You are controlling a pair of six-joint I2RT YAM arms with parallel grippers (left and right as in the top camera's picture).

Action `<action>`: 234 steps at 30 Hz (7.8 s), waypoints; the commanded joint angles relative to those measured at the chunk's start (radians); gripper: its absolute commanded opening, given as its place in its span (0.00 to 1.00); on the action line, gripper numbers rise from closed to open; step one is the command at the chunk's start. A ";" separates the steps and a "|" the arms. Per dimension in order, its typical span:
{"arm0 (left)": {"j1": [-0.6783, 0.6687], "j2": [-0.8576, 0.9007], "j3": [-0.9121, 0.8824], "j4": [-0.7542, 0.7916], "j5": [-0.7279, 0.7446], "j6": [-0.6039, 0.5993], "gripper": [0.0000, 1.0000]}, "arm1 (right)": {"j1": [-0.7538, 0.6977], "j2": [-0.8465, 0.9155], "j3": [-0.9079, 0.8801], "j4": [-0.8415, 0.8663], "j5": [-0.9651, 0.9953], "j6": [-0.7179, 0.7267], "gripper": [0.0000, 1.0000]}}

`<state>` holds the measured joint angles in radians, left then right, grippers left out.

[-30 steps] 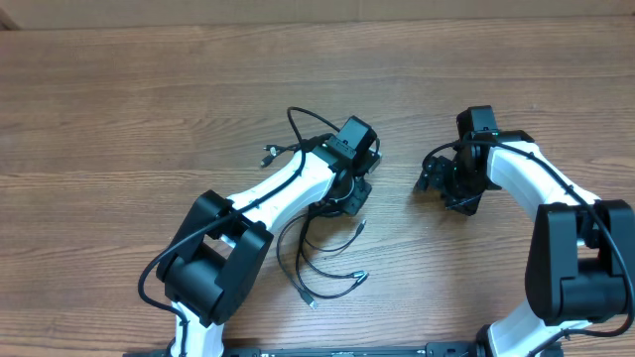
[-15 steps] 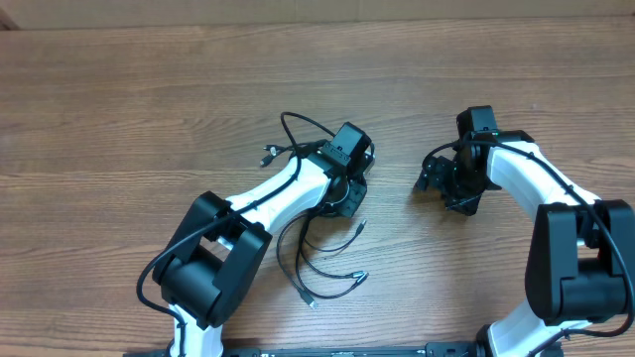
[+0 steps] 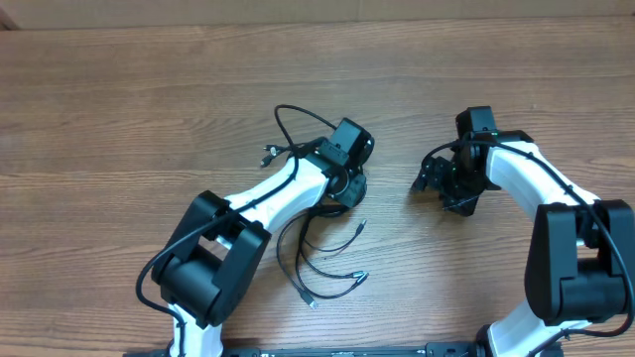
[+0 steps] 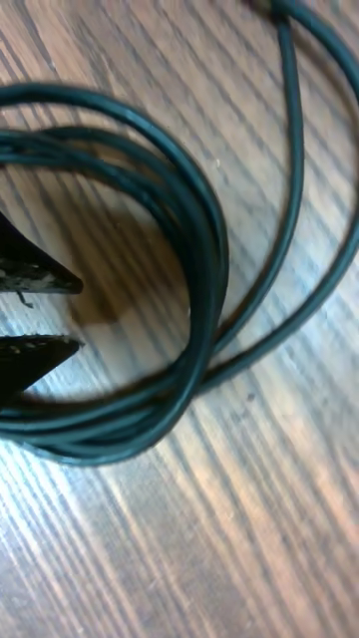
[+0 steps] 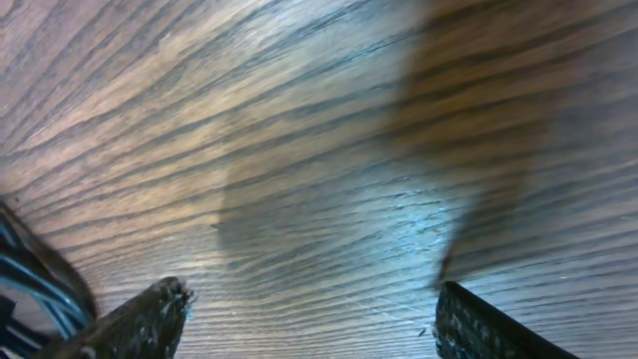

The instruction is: Untangle cables

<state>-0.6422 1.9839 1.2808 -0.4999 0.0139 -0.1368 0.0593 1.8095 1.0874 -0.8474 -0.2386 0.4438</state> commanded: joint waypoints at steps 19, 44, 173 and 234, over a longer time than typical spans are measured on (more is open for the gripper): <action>0.024 -0.026 0.023 0.116 0.063 -0.692 0.40 | 0.033 0.006 0.018 0.060 -0.013 -0.004 0.79; -0.026 -0.026 0.013 0.160 -0.118 -0.851 0.25 | 0.033 0.006 0.018 0.049 -0.014 -0.004 0.79; 0.524 -0.019 0.008 -0.266 1.190 0.813 0.04 | 0.319 0.006 0.018 0.522 -0.380 0.335 0.61; 0.525 -0.019 0.008 -0.220 1.156 0.690 0.04 | 0.252 0.006 0.018 0.429 -0.392 0.284 0.28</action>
<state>-0.1169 1.9972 1.2850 -0.7250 1.1439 0.5674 0.3550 1.8095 1.0904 -0.4320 -0.4385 0.7761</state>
